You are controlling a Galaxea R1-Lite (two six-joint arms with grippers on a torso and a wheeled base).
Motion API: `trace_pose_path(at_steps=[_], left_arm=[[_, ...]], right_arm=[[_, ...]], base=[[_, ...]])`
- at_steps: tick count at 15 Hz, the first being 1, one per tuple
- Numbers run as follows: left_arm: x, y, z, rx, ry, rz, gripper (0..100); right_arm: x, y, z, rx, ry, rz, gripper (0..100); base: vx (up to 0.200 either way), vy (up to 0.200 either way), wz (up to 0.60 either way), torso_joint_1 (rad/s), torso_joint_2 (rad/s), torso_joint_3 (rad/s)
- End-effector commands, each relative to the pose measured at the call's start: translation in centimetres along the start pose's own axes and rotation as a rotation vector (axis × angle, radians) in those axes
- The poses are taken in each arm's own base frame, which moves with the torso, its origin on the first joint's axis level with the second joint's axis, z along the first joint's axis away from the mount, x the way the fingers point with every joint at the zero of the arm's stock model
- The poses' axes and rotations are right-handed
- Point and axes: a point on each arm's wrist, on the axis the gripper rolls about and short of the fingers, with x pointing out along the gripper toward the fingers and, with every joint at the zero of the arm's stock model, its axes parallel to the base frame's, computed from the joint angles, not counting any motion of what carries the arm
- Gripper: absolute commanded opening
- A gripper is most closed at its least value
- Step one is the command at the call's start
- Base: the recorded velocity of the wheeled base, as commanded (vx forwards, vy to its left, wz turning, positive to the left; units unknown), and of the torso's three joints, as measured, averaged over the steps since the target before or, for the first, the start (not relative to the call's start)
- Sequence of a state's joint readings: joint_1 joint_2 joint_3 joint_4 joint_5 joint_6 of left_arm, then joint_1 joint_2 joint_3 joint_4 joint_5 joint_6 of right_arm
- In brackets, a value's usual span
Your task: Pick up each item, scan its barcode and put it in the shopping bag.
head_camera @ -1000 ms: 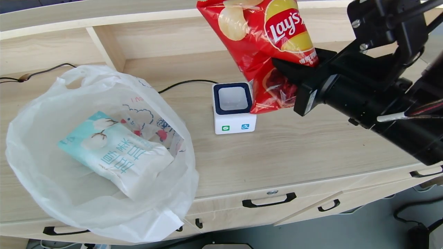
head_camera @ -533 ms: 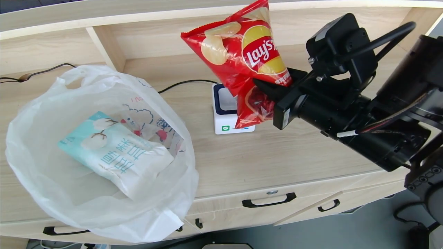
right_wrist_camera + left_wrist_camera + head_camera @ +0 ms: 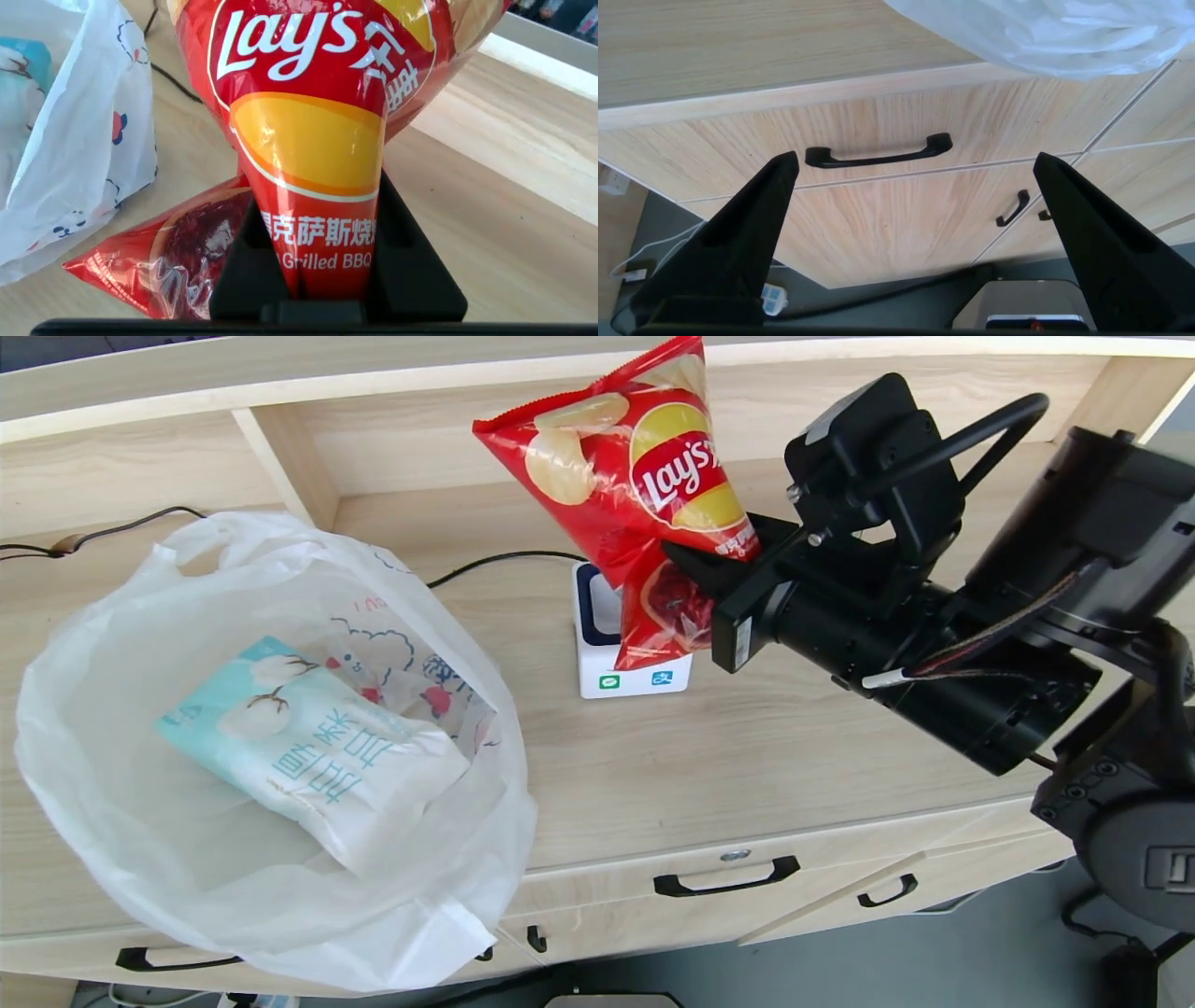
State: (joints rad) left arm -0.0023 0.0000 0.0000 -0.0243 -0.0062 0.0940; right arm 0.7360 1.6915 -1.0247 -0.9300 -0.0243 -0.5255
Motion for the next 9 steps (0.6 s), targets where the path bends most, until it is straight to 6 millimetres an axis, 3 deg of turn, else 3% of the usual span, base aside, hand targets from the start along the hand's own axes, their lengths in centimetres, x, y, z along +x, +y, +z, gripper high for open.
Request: trace_pose_path(at_steps=[1,9], left_arm=[[0.01,0.00,0.01,0.000,0.001,-0.001,100],[0.01,0.00,-0.01,-0.005,0.003,0.002,100]], right_arm=[[0.44,0.41,-0.76,-0.001,0.019,0.011,0],[0.69,-0.19,-1.39,-0.002,0.033,-0.003,0]], base=[[0.000,0.000,0.00,0.000,0.00,0.000],[0.000,0.000,0.00,0.000,0.00,0.000]])
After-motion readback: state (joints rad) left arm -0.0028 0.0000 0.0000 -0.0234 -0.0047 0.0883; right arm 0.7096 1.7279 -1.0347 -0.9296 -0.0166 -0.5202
